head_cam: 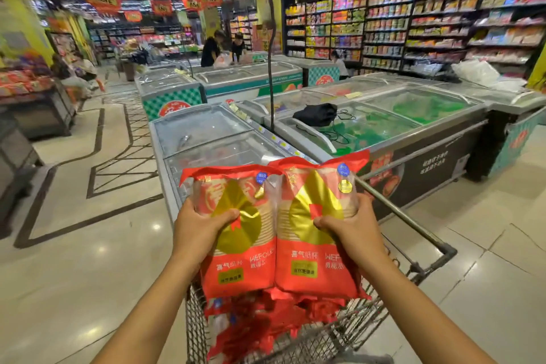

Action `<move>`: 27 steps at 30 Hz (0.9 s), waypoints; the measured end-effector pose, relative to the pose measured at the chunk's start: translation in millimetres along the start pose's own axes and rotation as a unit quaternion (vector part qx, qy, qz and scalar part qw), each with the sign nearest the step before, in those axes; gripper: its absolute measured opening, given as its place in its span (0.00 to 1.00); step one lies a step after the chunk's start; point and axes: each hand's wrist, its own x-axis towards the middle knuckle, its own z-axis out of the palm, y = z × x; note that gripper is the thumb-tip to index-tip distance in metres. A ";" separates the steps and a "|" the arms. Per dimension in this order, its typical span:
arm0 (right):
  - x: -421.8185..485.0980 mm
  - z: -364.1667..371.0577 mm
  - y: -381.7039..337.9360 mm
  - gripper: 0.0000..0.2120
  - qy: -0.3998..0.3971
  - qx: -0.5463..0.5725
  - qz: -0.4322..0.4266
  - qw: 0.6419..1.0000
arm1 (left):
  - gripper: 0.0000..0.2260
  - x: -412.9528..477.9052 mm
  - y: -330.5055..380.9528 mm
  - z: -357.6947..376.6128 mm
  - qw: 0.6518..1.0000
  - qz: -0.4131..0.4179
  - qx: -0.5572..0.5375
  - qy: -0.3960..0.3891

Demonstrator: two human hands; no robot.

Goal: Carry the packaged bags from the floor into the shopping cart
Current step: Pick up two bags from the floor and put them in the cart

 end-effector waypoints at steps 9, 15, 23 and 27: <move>102.1 40.9 22.4 0.38 -0.043 -0.054 0.021 0.997 | 0.48 74.7 -33.2 34.3 0.996 -0.075 0.013 0.049; 167.5 86.4 50.2 0.51 -0.064 -0.095 0.048 0.992 | 0.43 132.0 -70.4 43.6 0.989 -0.127 0.040 0.070; 236.6 140.7 76.0 0.44 -0.088 -0.162 0.099 0.978 | 0.36 203.9 -113.4 68.5 0.976 -0.185 0.107 0.038; 250.6 157.9 88.8 0.43 -0.103 -0.199 0.081 0.971 | 0.33 218.7 -132.8 73.2 0.967 -0.212 0.141 0.022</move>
